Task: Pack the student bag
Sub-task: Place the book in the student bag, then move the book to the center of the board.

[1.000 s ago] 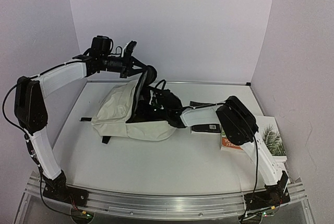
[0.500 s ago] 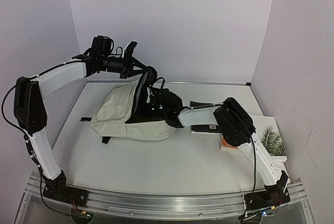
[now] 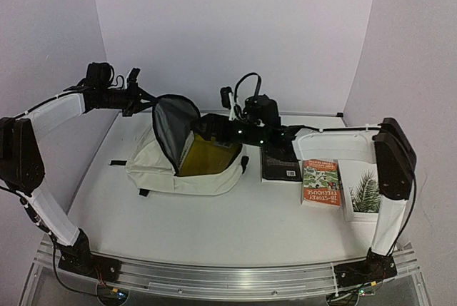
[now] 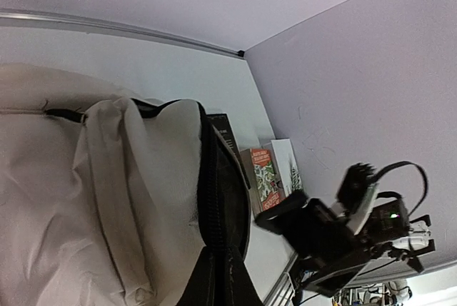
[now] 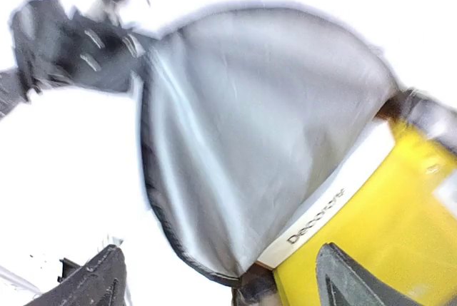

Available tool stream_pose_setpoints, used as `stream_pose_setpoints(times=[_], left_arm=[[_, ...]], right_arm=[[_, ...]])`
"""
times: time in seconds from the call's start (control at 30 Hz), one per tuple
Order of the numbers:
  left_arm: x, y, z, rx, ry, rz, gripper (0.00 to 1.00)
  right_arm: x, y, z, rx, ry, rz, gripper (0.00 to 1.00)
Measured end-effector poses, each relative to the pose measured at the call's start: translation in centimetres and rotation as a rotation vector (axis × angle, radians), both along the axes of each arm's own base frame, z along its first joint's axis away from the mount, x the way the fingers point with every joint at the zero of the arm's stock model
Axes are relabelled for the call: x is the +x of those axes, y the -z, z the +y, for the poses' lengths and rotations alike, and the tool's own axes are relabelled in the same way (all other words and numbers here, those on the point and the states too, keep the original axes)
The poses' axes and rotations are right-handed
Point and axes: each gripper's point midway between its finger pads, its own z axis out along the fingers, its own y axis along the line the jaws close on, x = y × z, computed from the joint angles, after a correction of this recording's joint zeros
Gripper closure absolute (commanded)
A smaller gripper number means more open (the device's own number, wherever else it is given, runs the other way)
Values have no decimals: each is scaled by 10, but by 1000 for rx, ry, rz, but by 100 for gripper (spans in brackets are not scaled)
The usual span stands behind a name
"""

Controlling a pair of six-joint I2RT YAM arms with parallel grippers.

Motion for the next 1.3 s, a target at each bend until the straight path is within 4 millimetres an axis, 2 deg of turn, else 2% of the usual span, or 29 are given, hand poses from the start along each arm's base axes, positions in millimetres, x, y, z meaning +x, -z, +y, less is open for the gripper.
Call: stream_pose_setpoints(times=[0.1, 0.17, 0.27, 0.37, 0.43, 0.47, 0.53, 0.63, 0.87, 0.97, 1.03, 1.3], left_arm=[[1, 14, 14, 27, -26, 33, 100], [2, 20, 21, 54, -39, 33, 100], [2, 31, 30, 107, -57, 33, 100], [5, 43, 38, 158, -77, 35, 100], [5, 54, 40, 177, -79, 55, 100], [5, 60, 41, 182, -80, 68, 100], [7, 72, 42, 194, -80, 97, 100], [5, 87, 44, 216, -72, 138, 100], [-1, 100, 47, 256, -67, 170, 100], [-2, 103, 48, 260, -62, 173, 100], [-3, 104, 48, 262, -60, 174, 100], [-5, 108, 47, 257, -53, 180, 100]], right_arm=[[0, -25, -28, -33, 83, -41, 2], [6, -27, -50, -77, 145, -36, 2], [25, -5, -92, -153, 231, 24, 2], [54, 44, -164, -262, 377, 160, 2], [67, 77, -213, -340, 486, 255, 2], [71, 93, -241, -385, 548, 307, 2], [70, 113, -280, -462, 648, 378, 2], [61, 126, -326, -545, 766, 447, 2], [49, 120, -430, -649, 1088, 490, 2], [42, 121, -457, -727, 1202, 489, 5], [38, 127, -468, -787, 1247, 489, 12], [37, 169, -490, -1022, 1307, 532, 33]])
